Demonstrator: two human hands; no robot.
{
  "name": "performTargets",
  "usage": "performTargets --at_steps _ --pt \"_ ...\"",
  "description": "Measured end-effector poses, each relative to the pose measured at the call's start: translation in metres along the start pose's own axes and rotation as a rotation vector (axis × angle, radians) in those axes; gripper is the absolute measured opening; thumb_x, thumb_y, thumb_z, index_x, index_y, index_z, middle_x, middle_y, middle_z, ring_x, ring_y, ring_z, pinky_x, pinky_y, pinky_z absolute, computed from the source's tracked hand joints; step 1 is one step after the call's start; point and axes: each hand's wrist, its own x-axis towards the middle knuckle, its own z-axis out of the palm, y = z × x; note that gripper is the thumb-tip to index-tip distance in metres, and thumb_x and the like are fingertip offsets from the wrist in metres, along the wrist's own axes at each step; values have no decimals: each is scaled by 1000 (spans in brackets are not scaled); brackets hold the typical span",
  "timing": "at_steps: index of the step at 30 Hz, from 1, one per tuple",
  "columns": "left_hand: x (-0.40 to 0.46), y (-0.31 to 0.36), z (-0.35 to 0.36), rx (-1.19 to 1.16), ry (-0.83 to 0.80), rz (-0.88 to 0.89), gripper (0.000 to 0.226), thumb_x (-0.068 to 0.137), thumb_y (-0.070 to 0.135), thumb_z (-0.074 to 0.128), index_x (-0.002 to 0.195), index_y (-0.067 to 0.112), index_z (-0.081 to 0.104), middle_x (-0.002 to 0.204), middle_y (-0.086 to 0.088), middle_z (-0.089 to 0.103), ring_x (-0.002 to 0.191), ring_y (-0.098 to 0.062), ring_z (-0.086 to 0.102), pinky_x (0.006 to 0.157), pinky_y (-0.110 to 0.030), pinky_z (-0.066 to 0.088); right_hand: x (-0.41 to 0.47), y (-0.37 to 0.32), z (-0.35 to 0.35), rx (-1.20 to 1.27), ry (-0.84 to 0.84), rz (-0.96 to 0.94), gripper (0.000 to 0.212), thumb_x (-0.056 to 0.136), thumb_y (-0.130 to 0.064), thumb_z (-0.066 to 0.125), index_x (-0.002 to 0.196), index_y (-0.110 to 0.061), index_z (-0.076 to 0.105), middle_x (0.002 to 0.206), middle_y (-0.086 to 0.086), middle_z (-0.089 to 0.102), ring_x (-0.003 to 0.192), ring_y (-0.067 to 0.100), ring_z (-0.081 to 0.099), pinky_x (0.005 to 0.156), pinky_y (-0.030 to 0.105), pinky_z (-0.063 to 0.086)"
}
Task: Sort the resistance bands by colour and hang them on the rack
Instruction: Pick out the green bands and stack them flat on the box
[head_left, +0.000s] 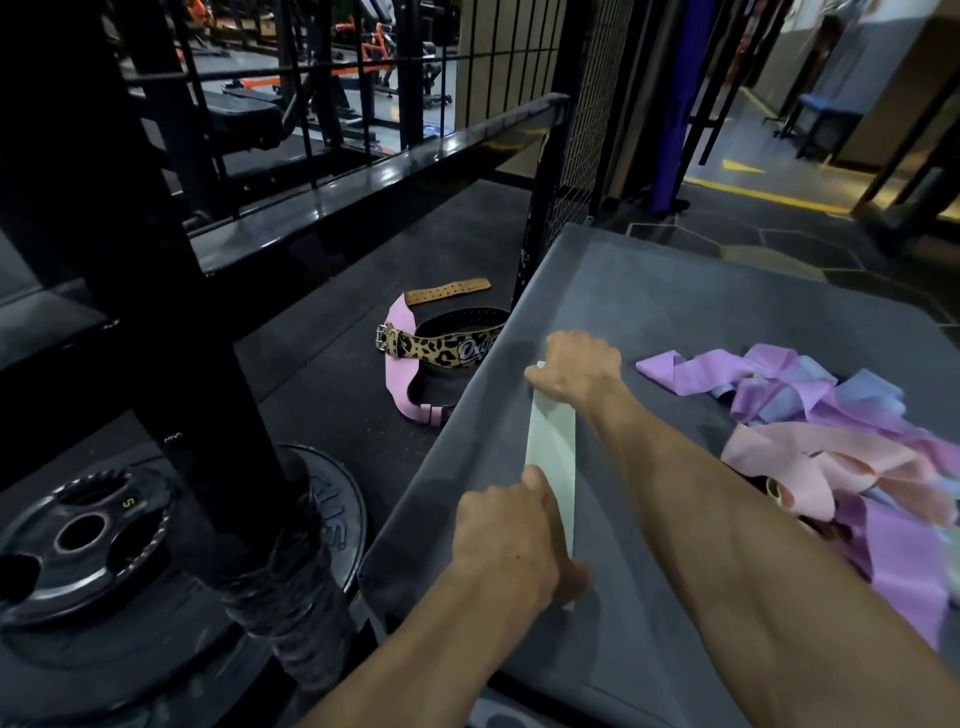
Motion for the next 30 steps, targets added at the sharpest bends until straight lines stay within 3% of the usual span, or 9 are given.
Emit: performTargets --at_steps 8,12,16,18,20,22,25,30 --pt "1 -1 2 26 -2 8 58 82 62 59 113 17 39 113 -2 64 106 -27 64 74 -37 33 -4 -4 -1 -31 13 -24 19 89 -34 56 92 -15 56 108 9 65 88 32 58 69 32 38" --pt "1 -3 3 18 6 4 61 82 65 58 116 18 40 117 -3 64 110 -28 62 76 -38 32 -6 -4 5 -27 22 -17 30 92 -35 52 110 -13 62 117 10 60 103 33 62 73 33 36" --pt "1 -7 -4 23 -23 -17 78 80 81 52 124 18 41 127 -5 62 119 -29 58 81 -40 34 -13 5 5 85 -21 6 52 95 -58 44 126 -17 54 129 9 56 116 35 58 82 40 40" --pt "-1 -5 -11 15 -11 -25 79 81 83 48 125 18 41 128 -6 61 120 -30 57 81 -40 33 -26 15 -1 168 -13 -1 57 94 -60 45 131 -18 52 133 9 54 120 36 57 91 43 44" --pt "-5 -1 -16 -11 49 14 69 86 79 45 120 19 42 126 -6 62 116 -31 58 78 -40 33 -47 31 -11 175 44 -47 47 94 -50 50 125 -16 56 130 11 57 115 36 60 90 43 47" --pt "-11 7 -20 -52 109 75 58 91 73 43 113 20 41 121 -6 64 113 -32 59 76 -39 33 -71 55 -23 142 115 -60 30 91 -33 53 111 -13 62 116 12 64 103 37 64 80 40 51" --pt "-26 27 -26 -76 162 151 49 95 67 43 103 19 36 117 -8 65 111 -33 60 73 -38 34 -116 103 -43 63 149 35 20 86 -19 50 98 -11 65 100 12 68 92 37 66 68 35 47" --pt "-52 71 -23 -62 198 227 40 97 58 46 105 20 38 115 -11 65 110 -35 61 78 -38 40 -190 167 -47 -19 125 87 15 89 -32 55 97 -23 65 104 6 69 95 32 64 73 35 49"
